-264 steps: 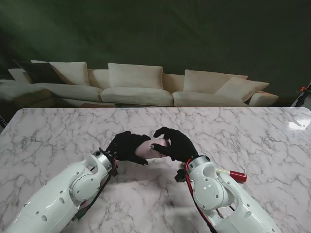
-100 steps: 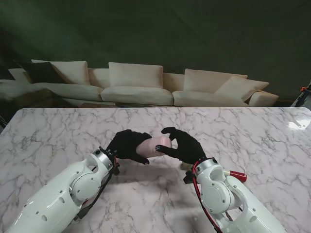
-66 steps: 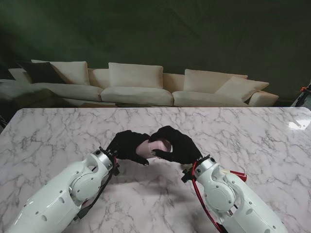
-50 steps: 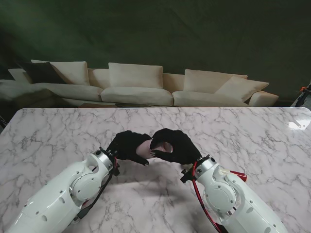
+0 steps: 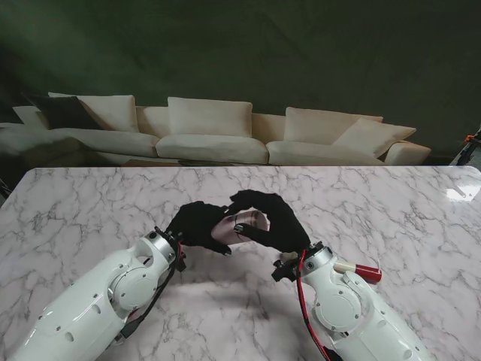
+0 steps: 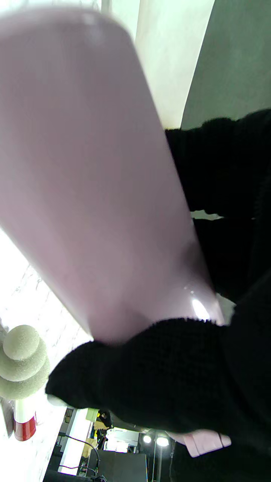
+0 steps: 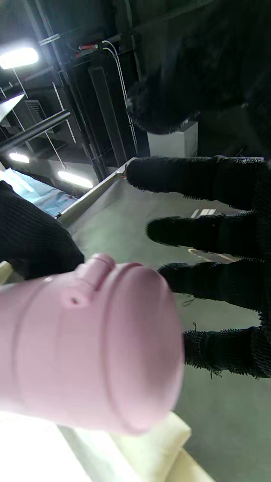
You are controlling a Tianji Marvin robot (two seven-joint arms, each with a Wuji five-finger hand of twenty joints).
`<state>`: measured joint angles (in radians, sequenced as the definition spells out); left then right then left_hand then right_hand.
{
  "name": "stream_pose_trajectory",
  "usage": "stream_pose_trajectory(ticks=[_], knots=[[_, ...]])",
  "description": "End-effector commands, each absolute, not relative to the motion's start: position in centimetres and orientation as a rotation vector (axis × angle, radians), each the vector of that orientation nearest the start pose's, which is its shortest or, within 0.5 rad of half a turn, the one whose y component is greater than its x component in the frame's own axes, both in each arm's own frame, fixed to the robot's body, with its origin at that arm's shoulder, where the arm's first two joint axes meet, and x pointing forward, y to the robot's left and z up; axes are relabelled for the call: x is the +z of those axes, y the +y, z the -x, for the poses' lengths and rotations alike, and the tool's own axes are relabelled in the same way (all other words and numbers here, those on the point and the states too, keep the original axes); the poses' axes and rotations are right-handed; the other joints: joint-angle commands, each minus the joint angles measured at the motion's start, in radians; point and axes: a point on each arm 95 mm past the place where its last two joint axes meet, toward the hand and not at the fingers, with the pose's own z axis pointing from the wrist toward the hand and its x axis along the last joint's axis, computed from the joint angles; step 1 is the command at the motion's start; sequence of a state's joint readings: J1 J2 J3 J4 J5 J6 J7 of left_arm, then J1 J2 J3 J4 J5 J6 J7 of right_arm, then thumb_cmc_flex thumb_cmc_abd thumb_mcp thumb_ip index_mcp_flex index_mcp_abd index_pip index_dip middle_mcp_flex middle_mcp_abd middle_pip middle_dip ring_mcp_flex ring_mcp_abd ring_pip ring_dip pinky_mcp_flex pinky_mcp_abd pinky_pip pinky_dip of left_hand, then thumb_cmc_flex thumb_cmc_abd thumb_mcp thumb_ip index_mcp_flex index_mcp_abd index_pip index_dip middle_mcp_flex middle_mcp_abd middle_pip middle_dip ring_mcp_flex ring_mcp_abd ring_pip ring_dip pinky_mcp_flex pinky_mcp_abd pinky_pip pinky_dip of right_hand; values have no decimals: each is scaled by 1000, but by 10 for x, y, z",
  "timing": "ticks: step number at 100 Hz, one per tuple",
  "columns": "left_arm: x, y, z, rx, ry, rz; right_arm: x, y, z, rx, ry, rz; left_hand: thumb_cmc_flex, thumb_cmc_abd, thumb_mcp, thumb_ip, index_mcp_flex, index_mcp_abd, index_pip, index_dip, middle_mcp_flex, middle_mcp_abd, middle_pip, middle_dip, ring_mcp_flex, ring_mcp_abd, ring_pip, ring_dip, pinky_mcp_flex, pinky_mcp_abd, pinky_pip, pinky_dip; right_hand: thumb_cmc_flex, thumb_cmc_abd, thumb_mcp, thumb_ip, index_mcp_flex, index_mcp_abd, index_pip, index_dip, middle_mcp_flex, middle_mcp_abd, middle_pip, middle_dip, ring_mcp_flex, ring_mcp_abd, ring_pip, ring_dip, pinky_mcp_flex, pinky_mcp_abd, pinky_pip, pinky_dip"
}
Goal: Clean the thermos with cup brush
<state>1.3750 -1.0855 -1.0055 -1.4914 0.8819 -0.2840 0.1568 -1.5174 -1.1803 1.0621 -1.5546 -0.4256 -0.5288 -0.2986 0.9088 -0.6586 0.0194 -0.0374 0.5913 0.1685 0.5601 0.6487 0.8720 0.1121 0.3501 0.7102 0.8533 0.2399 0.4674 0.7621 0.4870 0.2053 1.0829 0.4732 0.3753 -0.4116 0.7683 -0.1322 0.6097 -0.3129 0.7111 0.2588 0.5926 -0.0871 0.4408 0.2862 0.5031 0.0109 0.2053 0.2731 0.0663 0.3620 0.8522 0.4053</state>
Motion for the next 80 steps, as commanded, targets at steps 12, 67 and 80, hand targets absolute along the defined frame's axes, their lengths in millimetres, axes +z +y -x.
stream_pose_trajectory(ticks=[12,67,80], knots=[[-301,-66,-418,-1903,1609,940,-293,68,-378,-2770,-1173,1518,303,387,523,56,107,-157,106,28,42,-104,61,32,76,-106,179,64,36,-93,70,34,-130,61,-127,51,-292,97,-153,53,-342,167,14,-22,-109,91,-26,-36,18,-70,17,42],[-300,-67,-415,-1915,1615,914,-299,70,-371,-2516,-1635,1937,303,388,522,58,108,-153,107,29,43,-103,63,32,66,-87,192,64,37,-92,71,39,-179,118,-245,61,-213,431,-103,137,-164,277,332,117,629,144,803,321,988,-305,975,30],[-300,-67,-415,-1910,1617,915,-298,74,-372,-2562,-1614,1849,304,388,522,58,109,-153,108,30,45,-101,63,33,67,-87,195,64,38,-92,71,39,61,114,-345,84,-85,364,-10,173,-204,257,362,150,543,78,843,333,925,-314,951,7]])
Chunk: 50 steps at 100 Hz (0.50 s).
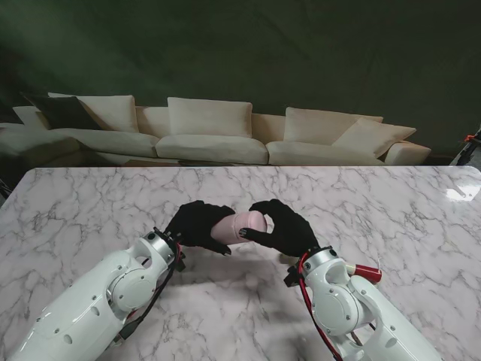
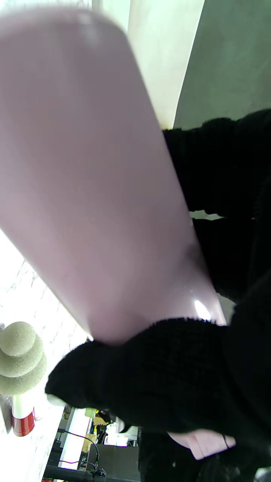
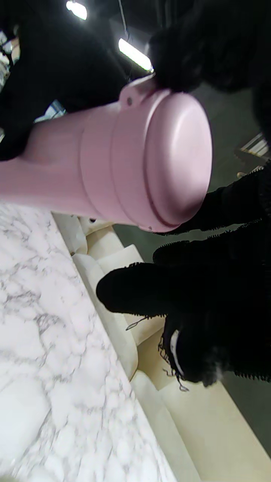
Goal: Clean the thermos with cup brush
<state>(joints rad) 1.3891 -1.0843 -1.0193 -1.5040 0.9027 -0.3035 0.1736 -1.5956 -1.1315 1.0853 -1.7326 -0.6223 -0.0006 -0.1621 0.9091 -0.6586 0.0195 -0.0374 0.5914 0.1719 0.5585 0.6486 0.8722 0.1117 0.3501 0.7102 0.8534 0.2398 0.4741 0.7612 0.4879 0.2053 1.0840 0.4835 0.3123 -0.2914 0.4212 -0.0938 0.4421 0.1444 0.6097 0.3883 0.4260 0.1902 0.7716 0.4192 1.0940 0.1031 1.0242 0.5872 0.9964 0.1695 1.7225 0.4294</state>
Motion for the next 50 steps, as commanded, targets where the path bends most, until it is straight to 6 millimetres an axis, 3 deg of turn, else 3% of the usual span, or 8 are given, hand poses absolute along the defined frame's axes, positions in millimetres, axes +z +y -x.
stream_pose_trajectory(ticks=[1,5,17,21,33,37,41,50], knots=[[-300,-67,-415,-1909,1618,916,-298,74,-372,-2565,-1613,1841,303,388,522,58,109,-156,110,30,44,-101,63,32,67,-86,188,65,37,-92,70,28,138,-6,1,46,89,-100,98,47,-44,-20,31,17,-63,-19,21,20,-21,-113,71,-15],[-300,-67,-415,-1908,1619,918,-297,75,-372,-2573,-1610,1807,303,388,522,57,108,-156,110,30,45,-101,63,33,67,-87,189,65,36,-91,70,28,167,-12,9,50,112,-120,114,55,-62,-19,26,16,-109,-29,9,21,-72,-100,45,-11],[-300,-68,-415,-1900,1616,929,-298,75,-373,-2591,-1587,1704,304,388,520,56,105,-153,107,30,43,-97,61,33,67,-91,189,62,37,-91,70,28,133,-81,330,16,113,-176,123,85,-122,-24,-35,-34,-292,-55,-126,3,-318,-45,-160,80],[-300,-68,-415,-1896,1615,928,-298,75,-373,-2592,-1579,1668,304,388,519,56,106,-153,107,30,43,-98,61,33,77,-126,190,60,39,-94,70,28,166,-111,384,-12,116,-193,140,66,-138,-23,-64,-61,-358,-56,-188,-15,-409,-18,-232,106],[-300,-69,-415,-1895,1614,926,-299,73,-373,-2569,-1617,1565,305,390,517,57,107,-153,108,31,44,-98,62,34,79,-118,187,60,39,-92,72,29,254,-199,461,-97,123,-249,227,-21,-146,-38,-137,-104,-467,-39,-425,-125,-588,58,-434,130],[-299,-69,-415,-1895,1614,925,-299,73,-374,-2563,-1627,1536,305,390,517,57,106,-153,107,31,43,-99,62,35,82,-130,186,60,40,-93,72,29,264,-219,477,-108,132,-268,246,-34,-131,-57,-160,-113,-498,-34,-519,-175,-649,81,-513,119],[-299,-69,-415,-1894,1614,924,-300,72,-373,-2554,-1642,1508,305,390,516,57,107,-153,108,32,43,-97,62,35,74,-90,187,63,40,-93,73,30,244,-236,486,-108,149,-279,254,-42,-104,-82,-179,-118,-512,-35,-587,-213,-688,94,-569,113],[-299,-69,-416,-1893,1614,923,-301,73,-373,-2526,-1626,1469,306,390,516,57,107,-153,108,32,43,-97,63,36,71,-89,190,67,40,-93,74,30,183,-257,466,-105,209,-312,254,-30,19,-160,-214,-124,-531,-45,-703,-280,-770,127,-668,89]])
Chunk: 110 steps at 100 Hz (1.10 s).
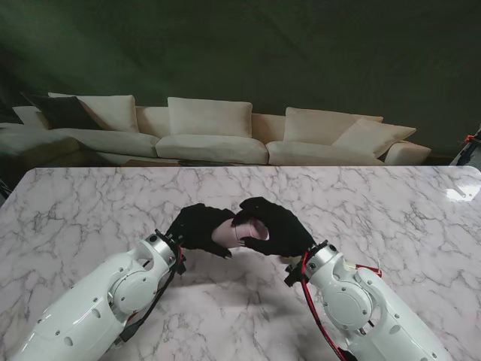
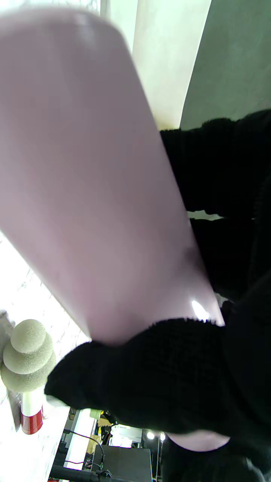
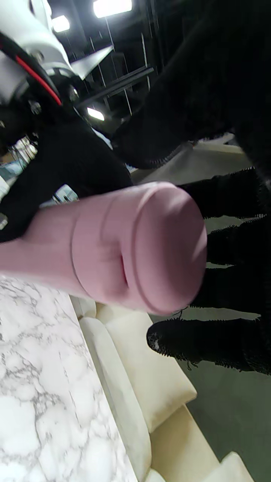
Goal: Clean the thermos with cup brush
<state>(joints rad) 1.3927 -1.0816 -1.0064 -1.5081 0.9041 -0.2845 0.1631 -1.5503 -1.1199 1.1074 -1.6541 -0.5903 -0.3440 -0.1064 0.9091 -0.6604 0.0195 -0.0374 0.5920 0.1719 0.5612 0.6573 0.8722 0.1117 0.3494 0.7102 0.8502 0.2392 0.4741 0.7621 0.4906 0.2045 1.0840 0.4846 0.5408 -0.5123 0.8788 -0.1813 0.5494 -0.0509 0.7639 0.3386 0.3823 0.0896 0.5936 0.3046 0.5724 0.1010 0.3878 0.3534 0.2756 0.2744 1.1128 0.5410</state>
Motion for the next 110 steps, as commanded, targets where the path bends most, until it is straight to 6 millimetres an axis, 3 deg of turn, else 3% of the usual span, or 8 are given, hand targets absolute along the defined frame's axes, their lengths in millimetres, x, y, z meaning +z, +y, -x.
stream_pose_trajectory(ticks=[1,12,50,67,78,85,99,110], knots=[[-299,-69,-416,-1893,1614,923,-301,73,-373,2226,1431,-1293,307,392,516,57,107,-153,106,24,44,-96,64,36,74,-89,191,66,38,-92,74,29,-54,-35,3,-16,110,-121,100,18,82,-71,-41,-10,-10,-47,-78,-52,-58,27,-68,-26],[-299,-69,-416,-1891,1614,923,-302,76,-373,2293,1424,-1331,307,393,515,57,106,-153,105,24,43,-95,64,37,73,-91,195,68,38,-91,75,30,-99,-16,-38,-4,148,-161,78,30,262,-137,-44,3,40,-63,-113,-68,-111,80,-143,-55],[-300,-69,-416,-1880,1619,932,-299,79,-374,2431,1348,-1352,309,398,512,57,106,-151,104,24,41,-93,65,37,73,-94,201,70,37,-92,77,32,-41,22,-33,1,85,-176,11,-68,511,-171,-44,75,355,-137,-46,-1,-76,135,-170,-71],[-300,-70,-416,-1884,1618,931,-297,80,-373,2497,1284,-1353,309,398,510,56,108,-152,105,25,43,-95,66,38,73,-94,202,69,37,-91,77,32,-49,40,-17,5,31,-225,-15,-93,461,-248,-114,50,213,-175,-160,-40,-99,105,-188,-84],[-299,-69,-415,-1892,1615,923,-294,78,-374,2536,1159,-1291,309,399,509,56,108,-154,107,26,42,-97,67,40,72,-95,202,69,37,-93,77,32,-129,58,1,78,-12,-232,-84,-9,319,-281,-150,4,55,-129,-196,-79,-119,48,-176,-70],[-298,-69,-414,-1896,1611,917,-292,74,-374,2528,1112,-1276,310,399,509,56,107,-154,108,26,41,-97,69,41,72,-98,202,69,36,-94,76,32,-190,68,-30,87,-59,-226,-113,5,181,-211,-173,-25,-45,-94,-216,-97,-159,22,-191,-74],[-296,-67,-412,-1905,1604,902,-290,58,-372,2367,1069,-1296,311,400,508,57,106,-154,109,27,42,-97,70,42,72,-99,203,69,35,-94,77,33,-333,120,-223,88,-256,-28,-235,-21,-98,-27,-200,-63,-203,-25,-258,-147,-221,-22,-261,-99],[-294,-67,-411,-1909,1602,890,-290,47,-369,2220,1073,-1350,311,400,507,57,107,-155,109,27,41,-97,70,42,72,-100,204,69,35,-95,77,33,-424,186,-307,87,-376,70,-303,-38,-189,58,-197,-72,-180,147,-275,-180,-131,23,-216,-89]])
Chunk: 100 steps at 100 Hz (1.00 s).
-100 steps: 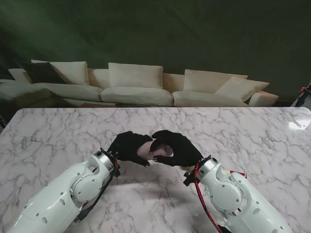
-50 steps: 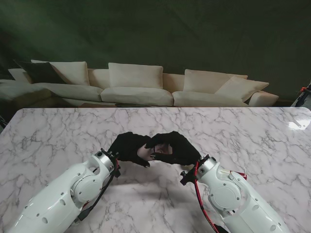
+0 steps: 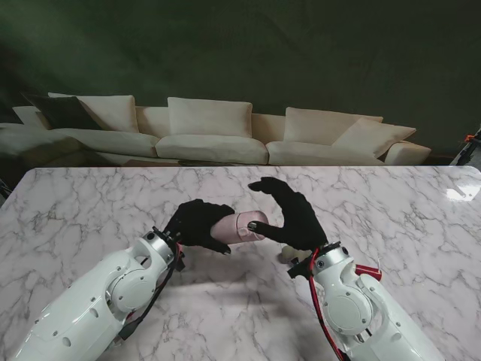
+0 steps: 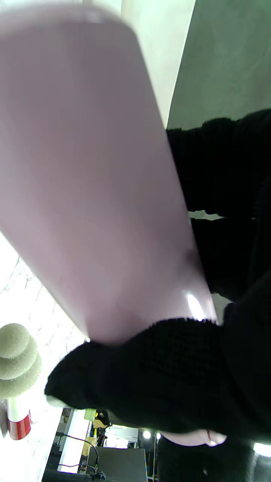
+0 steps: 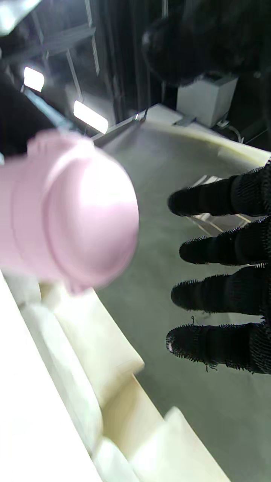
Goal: Clean the thermos with cup brush
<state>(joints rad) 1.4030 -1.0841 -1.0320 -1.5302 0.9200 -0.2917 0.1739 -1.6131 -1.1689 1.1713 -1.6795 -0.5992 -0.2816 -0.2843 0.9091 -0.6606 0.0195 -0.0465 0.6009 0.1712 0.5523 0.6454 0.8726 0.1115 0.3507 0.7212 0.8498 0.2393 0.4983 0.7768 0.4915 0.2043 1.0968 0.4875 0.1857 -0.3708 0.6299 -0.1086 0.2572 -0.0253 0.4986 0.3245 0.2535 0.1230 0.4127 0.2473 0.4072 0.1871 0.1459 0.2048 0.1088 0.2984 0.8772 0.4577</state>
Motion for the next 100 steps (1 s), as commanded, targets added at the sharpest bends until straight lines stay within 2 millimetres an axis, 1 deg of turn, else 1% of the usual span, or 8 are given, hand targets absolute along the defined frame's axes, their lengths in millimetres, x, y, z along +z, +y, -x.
stream_pose_trajectory(ticks=[1,13,22,41,51,69,83,100], knots=[[-294,-67,-411,-1910,1602,890,-291,46,-368,-2730,-1334,1683,310,401,507,66,97,-154,118,38,40,-99,69,31,72,-101,180,54,34,-95,64,31,-79,50,-63,15,-103,49,-46,-25,-69,29,-20,-18,-3,79,-30,-33,59,18,36,-1],[-293,-68,-411,-1913,1602,879,-295,44,-363,-2604,-1483,1825,310,401,506,67,98,-155,119,39,41,-99,70,32,73,-99,180,55,34,-95,65,31,-149,74,-54,18,-158,-16,-242,-26,-64,41,-49,-39,227,161,115,34,258,107,236,6],[-293,-68,-411,-1914,1605,877,-297,45,-362,-2547,-1639,1859,311,402,506,68,97,-154,119,39,40,-97,69,31,73,-99,181,55,36,-96,65,32,-183,75,-37,22,-144,2,-291,34,-25,39,-3,-16,410,116,286,136,430,91,420,45],[-293,-69,-412,-1916,1608,877,-299,57,-366,-2495,-1724,1870,310,401,505,69,98,-153,120,39,41,-97,70,32,74,-102,182,55,35,-96,66,32,-107,19,-19,31,-89,68,-144,105,107,52,342,146,703,-21,772,373,863,-139,810,43],[-294,-69,-412,-1919,1608,878,-300,62,-368,-2491,-1716,1854,310,402,505,69,98,-154,121,39,41,-98,71,32,74,-102,182,55,35,-96,66,32,44,14,-75,41,-47,19,-27,133,128,26,419,220,728,-71,934,422,961,-232,916,2],[-294,-70,-413,-1913,1611,883,-301,66,-371,-2544,-1651,1721,312,401,504,69,97,-151,121,40,41,-94,72,33,74,-103,182,54,35,-96,66,33,321,-28,-152,67,39,-130,104,182,71,10,462,287,607,-159,1049,450,913,-257,954,-9],[-294,-70,-414,-1912,1614,885,-301,66,-372,-2580,-1638,1605,313,402,504,68,96,-150,123,40,40,-93,74,35,74,-106,182,55,34,-95,66,34,334,-136,256,36,160,-207,201,207,2,31,396,250,430,-176,908,444,690,-172,804,61],[-293,-72,-415,-1911,1619,886,-301,65,-373,-2598,-1666,1471,313,402,504,68,97,-151,125,41,40,-93,75,37,75,-106,183,55,33,-95,66,34,517,-193,428,-31,303,-328,345,171,-23,-7,273,121,225,-155,596,357,384,-141,485,161]])
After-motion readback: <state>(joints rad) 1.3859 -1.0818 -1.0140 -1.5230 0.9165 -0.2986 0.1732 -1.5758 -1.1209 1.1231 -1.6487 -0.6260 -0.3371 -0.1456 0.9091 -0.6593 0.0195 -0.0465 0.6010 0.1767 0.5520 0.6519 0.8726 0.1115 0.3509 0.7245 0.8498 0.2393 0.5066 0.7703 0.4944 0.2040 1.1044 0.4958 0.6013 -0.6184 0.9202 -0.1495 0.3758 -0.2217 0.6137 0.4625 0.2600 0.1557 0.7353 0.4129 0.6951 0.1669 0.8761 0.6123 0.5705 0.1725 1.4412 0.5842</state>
